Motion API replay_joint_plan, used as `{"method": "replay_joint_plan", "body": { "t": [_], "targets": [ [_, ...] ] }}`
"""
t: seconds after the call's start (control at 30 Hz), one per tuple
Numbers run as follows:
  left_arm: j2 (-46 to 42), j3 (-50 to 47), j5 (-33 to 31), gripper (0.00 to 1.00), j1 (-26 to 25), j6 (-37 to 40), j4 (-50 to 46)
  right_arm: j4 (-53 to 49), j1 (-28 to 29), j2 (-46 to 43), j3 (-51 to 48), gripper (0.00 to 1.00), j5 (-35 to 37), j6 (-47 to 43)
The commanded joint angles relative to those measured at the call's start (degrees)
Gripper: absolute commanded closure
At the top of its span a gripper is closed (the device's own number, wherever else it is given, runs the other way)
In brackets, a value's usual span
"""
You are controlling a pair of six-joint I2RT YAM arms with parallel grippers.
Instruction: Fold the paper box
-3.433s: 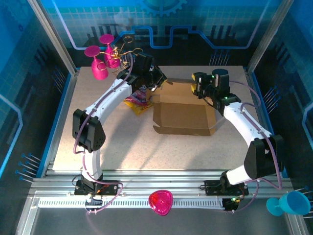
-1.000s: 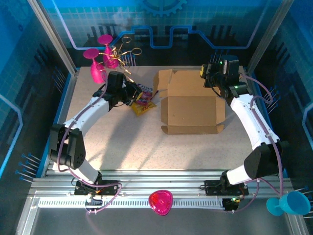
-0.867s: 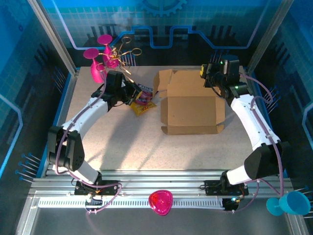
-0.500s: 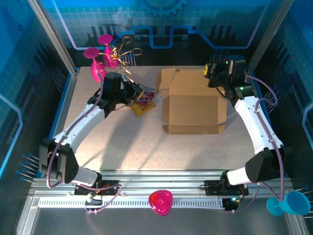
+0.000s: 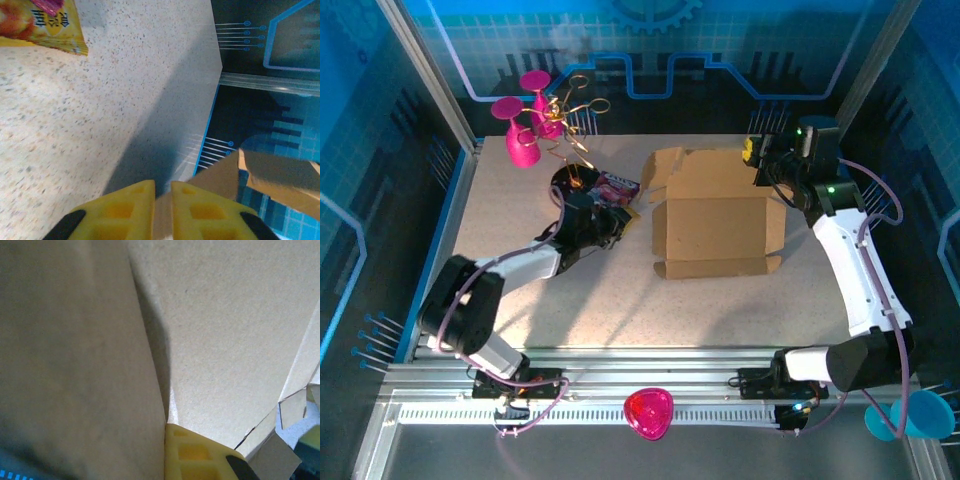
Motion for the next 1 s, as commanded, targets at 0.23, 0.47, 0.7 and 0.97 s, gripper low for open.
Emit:
{"method": "replay_joint_plan", "body": {
  "t": [0.23,0.47,0.7,0.97],
  "targets": [
    [10.25,6.40,-3.13,0.60,-3.05,-6.04,21.13,-1.04,-1.86,0.55,2.09,1.00,-2.47,-0.54],
    [11.01,3.69,-3.39,0.52,-4.97,-7.43,26.22,1.06,-2.17,2.92,1.79,1.00,-3.05,0.79],
    [10.61,3.21,-2.86,0.47,-4.94,-5.63,23.19,1.50,-1.78,4.39,1.23,1.00,-3.44,1.40],
    [10.96,5.73,-2.35,0.45,-6.72,0.90,16.51,2.85,-1.10,5.25,-1.29,1.00,-3.38,2.73]
  ]
}}
